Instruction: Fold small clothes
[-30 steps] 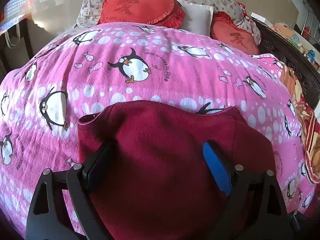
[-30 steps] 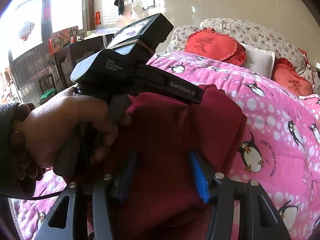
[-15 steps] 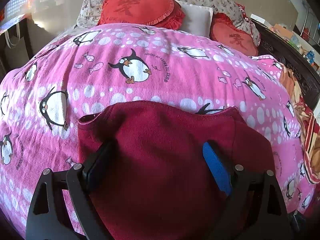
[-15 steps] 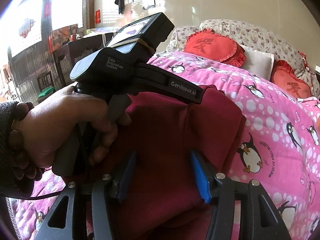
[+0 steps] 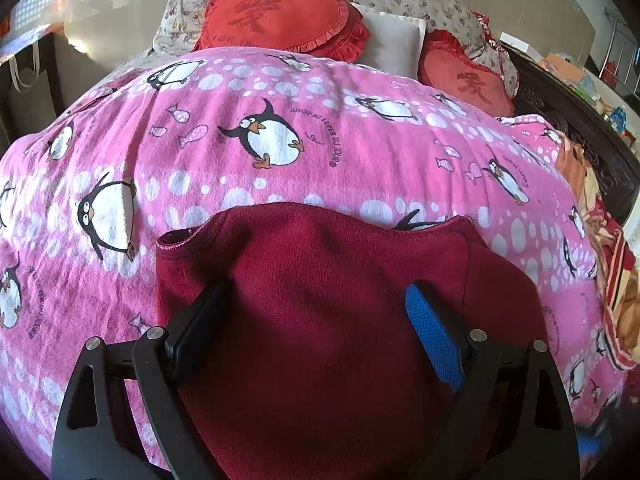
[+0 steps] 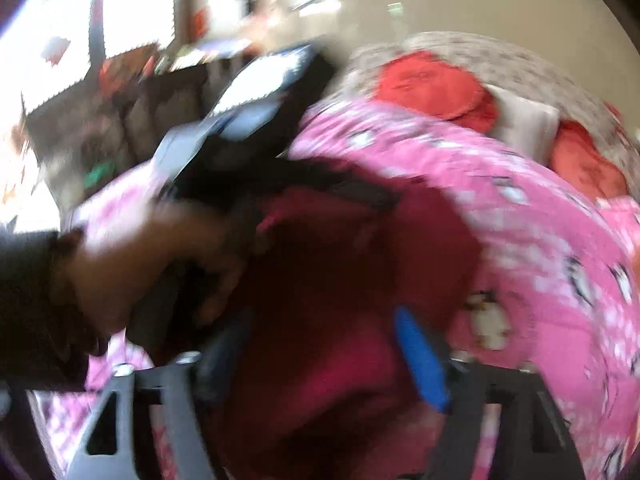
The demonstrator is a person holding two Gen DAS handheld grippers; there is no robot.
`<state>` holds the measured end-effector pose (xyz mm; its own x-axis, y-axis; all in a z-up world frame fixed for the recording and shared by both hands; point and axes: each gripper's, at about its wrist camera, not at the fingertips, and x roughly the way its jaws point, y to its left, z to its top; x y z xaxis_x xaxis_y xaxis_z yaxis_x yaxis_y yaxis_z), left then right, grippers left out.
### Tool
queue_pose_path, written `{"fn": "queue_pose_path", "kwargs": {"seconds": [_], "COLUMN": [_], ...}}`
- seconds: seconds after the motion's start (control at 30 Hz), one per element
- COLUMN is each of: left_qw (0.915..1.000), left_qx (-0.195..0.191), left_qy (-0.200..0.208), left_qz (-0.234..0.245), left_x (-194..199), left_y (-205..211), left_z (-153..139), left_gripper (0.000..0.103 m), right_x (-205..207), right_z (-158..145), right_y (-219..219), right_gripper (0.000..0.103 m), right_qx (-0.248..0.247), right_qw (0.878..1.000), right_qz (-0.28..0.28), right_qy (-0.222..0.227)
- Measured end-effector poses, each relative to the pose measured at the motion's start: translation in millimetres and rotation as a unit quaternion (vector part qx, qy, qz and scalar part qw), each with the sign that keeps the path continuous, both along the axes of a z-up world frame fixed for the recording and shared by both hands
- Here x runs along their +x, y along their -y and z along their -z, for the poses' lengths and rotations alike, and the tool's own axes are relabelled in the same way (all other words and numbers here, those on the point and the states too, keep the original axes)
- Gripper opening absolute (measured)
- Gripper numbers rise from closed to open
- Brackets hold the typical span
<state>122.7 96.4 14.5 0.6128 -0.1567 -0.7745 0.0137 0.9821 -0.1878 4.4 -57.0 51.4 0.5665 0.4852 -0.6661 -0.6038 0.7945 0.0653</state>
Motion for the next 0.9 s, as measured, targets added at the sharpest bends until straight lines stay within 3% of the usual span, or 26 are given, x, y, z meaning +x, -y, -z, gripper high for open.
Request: {"fn": "queue_pose_path", "kwargs": {"seconds": [0.07, 0.13, 0.17, 0.3, 0.4, 0.5, 0.6, 0.73, 0.83, 0.9], "left_qw": [1.0000, 1.0000, 1.0000, 1.0000, 1.0000, 1.0000, 1.0000, 1.0000, 1.0000, 1.0000], "left_qx": [0.000, 0.001, 0.000, 0.000, 0.001, 0.006, 0.006, 0.003, 0.004, 0.004], "left_qy": [0.001, 0.003, 0.003, 0.004, 0.003, 0.002, 0.003, 0.004, 0.004, 0.004], "left_qz": [-0.001, -0.002, -0.002, -0.002, -0.002, -0.002, -0.001, -0.002, -0.002, -0.002], "left_x": [1.1, 0.4, -0.4, -0.6, -0.7, -0.4, -0.3, 0.0, 0.2, -0.2], "left_y": [-0.5, -0.1, 0.1, -0.8, -0.4, 0.5, 0.1, -1.2, -1.3, -1.1], "left_z": [-0.6, -0.5, -0.1, -0.1, 0.0, 0.0, -0.1, 0.2, 0.3, 0.2], "left_gripper": [0.090, 0.090, 0.090, 0.090, 0.090, 0.090, 0.090, 0.090, 0.090, 0.090], "right_x": [11.8, 27.3, 33.2, 61.7, 79.8, 77.8, 80.4, 55.0, 17.1, -6.1], "right_z": [-9.8, -14.9, -15.4, -12.2, 21.8, 31.9, 30.0, 2.8, -20.9, -21.9], "right_y": [22.9, 32.9, 33.4, 23.1, 6.2, 15.1, 16.9, 21.6, 18.3, 6.8], "right_gripper": [0.056, 0.026, 0.023, 0.018, 0.017, 0.016, 0.016, 0.016, 0.016, 0.017], "right_qx": [0.011, 0.012, 0.020, 0.030, -0.037, -0.001, 0.002, 0.016, 0.039, 0.027], "right_qw": [0.998, 0.995, 0.994, 0.994, 0.994, 0.995, 0.994, 0.995, 0.997, 0.999], "right_qz": [0.065, 0.102, 0.105, 0.104, 0.095, 0.100, 0.100, 0.101, 0.060, 0.023], "right_qy": [0.016, 0.020, 0.013, 0.001, -0.031, -0.023, -0.033, -0.020, 0.005, 0.009]}}
